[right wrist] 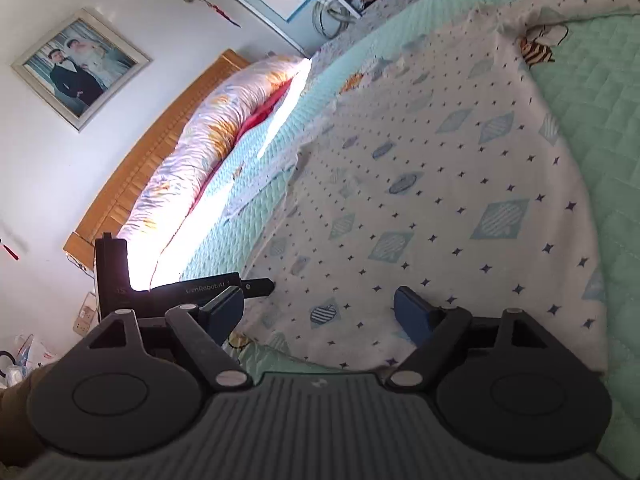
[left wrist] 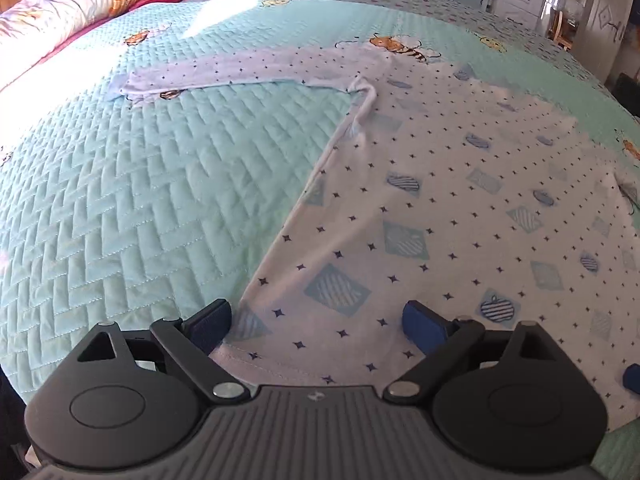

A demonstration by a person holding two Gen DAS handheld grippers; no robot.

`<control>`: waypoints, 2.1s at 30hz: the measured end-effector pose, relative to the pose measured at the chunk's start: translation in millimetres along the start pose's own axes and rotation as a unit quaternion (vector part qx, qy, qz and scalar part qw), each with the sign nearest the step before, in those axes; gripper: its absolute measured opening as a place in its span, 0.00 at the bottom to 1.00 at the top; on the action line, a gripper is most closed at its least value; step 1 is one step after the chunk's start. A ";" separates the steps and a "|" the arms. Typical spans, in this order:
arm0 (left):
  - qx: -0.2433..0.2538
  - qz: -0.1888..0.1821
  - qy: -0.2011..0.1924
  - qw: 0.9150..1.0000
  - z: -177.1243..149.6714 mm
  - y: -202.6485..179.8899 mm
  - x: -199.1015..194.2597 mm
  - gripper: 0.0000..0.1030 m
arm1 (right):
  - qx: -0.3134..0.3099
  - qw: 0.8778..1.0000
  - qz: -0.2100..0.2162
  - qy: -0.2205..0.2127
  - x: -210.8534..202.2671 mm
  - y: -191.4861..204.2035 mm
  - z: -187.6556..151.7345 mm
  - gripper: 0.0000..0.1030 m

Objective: Fold clothes

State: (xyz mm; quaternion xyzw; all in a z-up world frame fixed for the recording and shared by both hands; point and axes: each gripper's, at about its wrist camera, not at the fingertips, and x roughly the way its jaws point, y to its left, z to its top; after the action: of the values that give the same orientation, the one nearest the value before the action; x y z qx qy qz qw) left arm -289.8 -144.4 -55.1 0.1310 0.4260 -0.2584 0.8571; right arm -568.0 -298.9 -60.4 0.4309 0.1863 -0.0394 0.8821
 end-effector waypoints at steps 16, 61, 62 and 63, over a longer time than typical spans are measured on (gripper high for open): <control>0.047 -0.022 -0.037 0.998 0.8 -9.6 -15.7 0.95 | 0.005 1.000 0.006 -0.017 11.1 -13.7 -1.5 0.81; 0.053 -0.116 0.005 0.992 11.0 -27.0 26.5 1.00 | -0.223 0.967 -0.108 0.055 66.8 44.0 30.4 0.81; 0.056 -0.117 0.003 0.992 10.5 -27.1 26.3 1.00 | -0.225 0.966 -0.113 0.062 69.9 47.5 26.7 0.81; 0.058 -0.118 0.002 0.991 10.0 -27.0 25.9 1.00 | -0.227 0.964 -0.119 0.069 73.0 50.9 23.0 0.81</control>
State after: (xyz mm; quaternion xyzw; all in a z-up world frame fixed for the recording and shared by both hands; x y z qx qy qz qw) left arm -285.1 -179.9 -69.9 0.1294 0.4246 -0.3818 0.8107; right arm -481.7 -278.3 -36.1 0.1963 0.3004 -0.0707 0.9307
